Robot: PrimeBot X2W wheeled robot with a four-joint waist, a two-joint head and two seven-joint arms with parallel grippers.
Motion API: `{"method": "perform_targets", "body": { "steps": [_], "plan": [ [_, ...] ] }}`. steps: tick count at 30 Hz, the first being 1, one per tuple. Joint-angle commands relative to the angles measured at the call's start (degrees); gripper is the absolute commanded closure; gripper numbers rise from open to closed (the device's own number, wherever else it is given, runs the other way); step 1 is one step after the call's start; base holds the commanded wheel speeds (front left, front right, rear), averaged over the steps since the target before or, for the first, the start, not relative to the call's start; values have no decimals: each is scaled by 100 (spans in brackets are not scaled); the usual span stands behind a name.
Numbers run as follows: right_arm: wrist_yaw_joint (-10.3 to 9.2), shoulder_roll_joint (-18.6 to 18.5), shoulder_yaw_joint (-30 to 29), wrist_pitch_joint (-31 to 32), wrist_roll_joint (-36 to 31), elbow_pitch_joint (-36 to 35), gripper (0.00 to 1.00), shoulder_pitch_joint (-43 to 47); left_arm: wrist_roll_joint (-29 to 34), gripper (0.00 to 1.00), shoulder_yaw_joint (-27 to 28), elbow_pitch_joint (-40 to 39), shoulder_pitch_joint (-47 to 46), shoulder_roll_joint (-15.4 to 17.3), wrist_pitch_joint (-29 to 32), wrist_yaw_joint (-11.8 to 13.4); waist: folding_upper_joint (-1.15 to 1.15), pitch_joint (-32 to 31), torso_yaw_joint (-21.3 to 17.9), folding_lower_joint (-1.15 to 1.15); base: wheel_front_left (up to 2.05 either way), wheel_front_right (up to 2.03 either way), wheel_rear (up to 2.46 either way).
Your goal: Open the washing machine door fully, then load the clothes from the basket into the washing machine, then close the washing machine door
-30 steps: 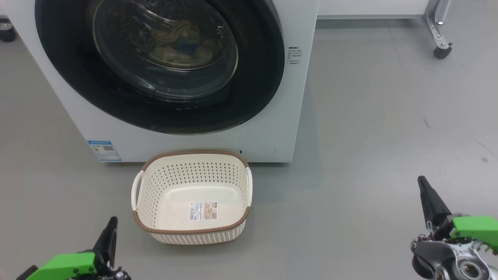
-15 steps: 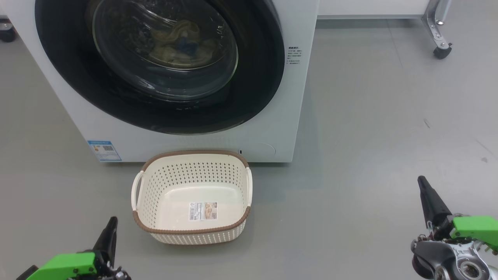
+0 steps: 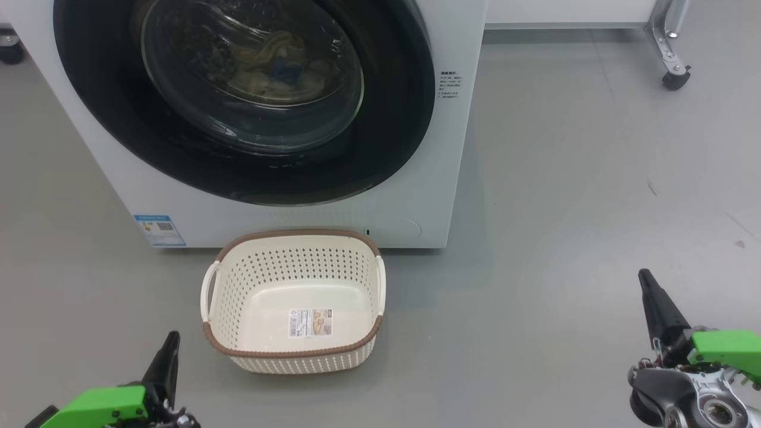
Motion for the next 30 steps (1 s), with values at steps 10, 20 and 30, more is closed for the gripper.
{"method": "perform_targets", "body": {
  "steps": [10,20,30],
  "plan": [
    [-16,-64,85,45,-39,-179,100,-318,10,100,212,-208,-291,45,31,-41,0,0,0,0,0,0,0],
    [-16,-61,80,49,-43,-179,100,-318,12,100,214,-208,-291,44,32,-41,0,0,0,0,0,0,0],
    [-16,-58,76,52,-46,-179,100,-319,13,100,215,-208,-291,44,33,-41,0,0,0,0,0,0,0]
  ]
}}
